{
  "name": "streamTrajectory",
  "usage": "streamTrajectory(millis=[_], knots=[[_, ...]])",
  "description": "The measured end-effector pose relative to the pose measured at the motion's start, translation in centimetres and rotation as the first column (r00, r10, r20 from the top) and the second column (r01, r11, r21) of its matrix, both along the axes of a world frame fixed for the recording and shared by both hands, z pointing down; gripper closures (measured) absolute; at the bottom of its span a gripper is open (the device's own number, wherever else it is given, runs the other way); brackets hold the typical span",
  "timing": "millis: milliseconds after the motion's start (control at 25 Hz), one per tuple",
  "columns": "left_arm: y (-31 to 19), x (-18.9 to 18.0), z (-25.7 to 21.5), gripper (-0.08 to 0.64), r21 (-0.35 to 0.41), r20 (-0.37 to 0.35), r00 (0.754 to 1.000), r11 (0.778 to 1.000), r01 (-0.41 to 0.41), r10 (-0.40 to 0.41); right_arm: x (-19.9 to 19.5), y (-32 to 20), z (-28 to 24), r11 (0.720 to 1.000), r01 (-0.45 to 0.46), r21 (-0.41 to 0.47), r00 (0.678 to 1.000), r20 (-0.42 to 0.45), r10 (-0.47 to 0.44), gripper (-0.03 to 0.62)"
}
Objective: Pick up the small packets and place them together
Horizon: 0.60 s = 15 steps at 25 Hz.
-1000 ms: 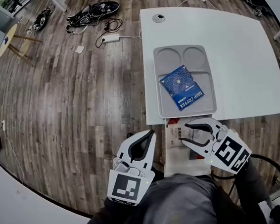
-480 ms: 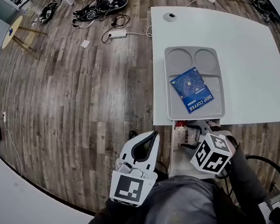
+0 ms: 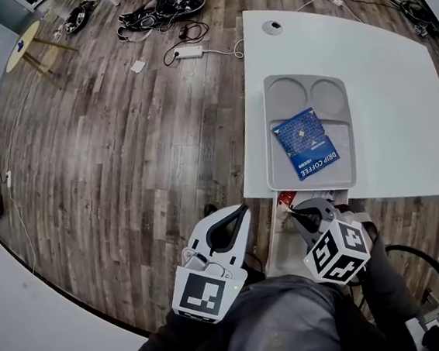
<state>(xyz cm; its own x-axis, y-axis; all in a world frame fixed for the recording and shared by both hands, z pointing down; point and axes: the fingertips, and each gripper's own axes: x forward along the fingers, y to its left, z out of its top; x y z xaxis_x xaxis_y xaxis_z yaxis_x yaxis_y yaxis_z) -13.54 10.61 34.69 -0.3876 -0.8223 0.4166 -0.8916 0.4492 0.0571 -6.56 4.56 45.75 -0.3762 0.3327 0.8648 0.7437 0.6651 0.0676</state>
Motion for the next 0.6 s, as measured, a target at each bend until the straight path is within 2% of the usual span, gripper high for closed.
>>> streamTrajectory(millis=[200, 400, 520, 600], knots=[[-0.6, 0.5, -0.2, 0.572, 0.002, 0.009, 1.000, 1.000, -0.013, 0.013, 1.1, -0.1, -2.2, 0.999, -0.022, -0.025, 0.999, 0.042, 0.023, 0.577], [-1.0, 1.2, -0.3, 0.572, 0.007, 0.022, 0.999, 0.999, -0.031, 0.031, 1.3, -0.1, -5.6, 0.992, -0.046, -0.114, 0.994, 0.097, 0.057, 0.577], [-1.1, 1.4, -0.8, 0.572, 0.014, 0.026, 0.999, 0.999, -0.035, 0.034, -0.1, -1.5, -8.4, 0.985, -0.078, -0.151, 0.982, 0.157, 0.102, 0.577], [-1.1, 1.4, -1.1, 0.572, 0.015, 0.029, 0.999, 0.999, -0.036, 0.036, -1.9, -3.7, -10.1, 0.984, -0.119, -0.133, 0.967, 0.211, 0.145, 0.577]])
